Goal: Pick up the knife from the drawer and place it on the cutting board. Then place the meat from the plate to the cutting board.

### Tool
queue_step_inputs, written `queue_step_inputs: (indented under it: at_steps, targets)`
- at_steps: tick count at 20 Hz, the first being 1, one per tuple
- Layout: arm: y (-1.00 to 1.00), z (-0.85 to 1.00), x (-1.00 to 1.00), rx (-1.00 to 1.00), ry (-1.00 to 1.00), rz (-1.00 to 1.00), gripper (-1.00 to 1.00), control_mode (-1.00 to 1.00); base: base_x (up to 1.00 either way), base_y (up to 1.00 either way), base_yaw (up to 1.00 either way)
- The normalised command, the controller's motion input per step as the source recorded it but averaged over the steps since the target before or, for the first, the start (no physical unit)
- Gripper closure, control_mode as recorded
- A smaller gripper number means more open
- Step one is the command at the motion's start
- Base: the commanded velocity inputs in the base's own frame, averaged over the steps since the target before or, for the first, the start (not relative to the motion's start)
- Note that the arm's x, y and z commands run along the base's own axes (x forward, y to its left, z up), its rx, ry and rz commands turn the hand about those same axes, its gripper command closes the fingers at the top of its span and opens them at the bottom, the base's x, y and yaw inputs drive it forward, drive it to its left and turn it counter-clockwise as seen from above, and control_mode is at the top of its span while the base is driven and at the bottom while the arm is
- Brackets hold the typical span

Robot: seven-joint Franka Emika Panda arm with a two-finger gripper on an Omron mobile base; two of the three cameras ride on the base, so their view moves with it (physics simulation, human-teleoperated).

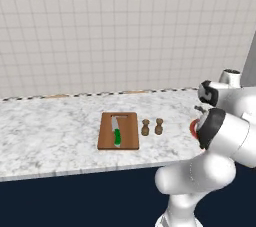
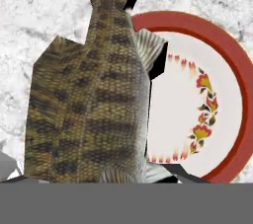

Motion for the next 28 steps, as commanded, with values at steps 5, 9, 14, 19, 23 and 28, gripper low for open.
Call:
queue_step_inputs:
  at_steps: [5,9,14,19,23,28]
  targets:
    - [1.0,0.32,0.0,0.05,-0.01,0.06,1.0,-1.0,0.0,0.0,0.0]
    - [1.0,0.28,0.11,0.05,0.0,0.03,1.0,-1.0,0.0,0.0,0.0]
    - [1.0,0.24,0.2,0.09,0.01,0.02,1.0,-1.0,0.0,0.0,0.0]
    - [1.0,0.0,0.16,0.13,0.0,0.03,1.0,-1.0,0.0,0.0,0.0]
    - [1.0,-0.01,0.36,0.12,0.05,0.0,1.0,-1.0,0.0,0.0,0.0]
    - [1.0,-0.02,0.5,0.0,0.06,-0.11,1.0,-1.0,0.0,0.0,0.0]
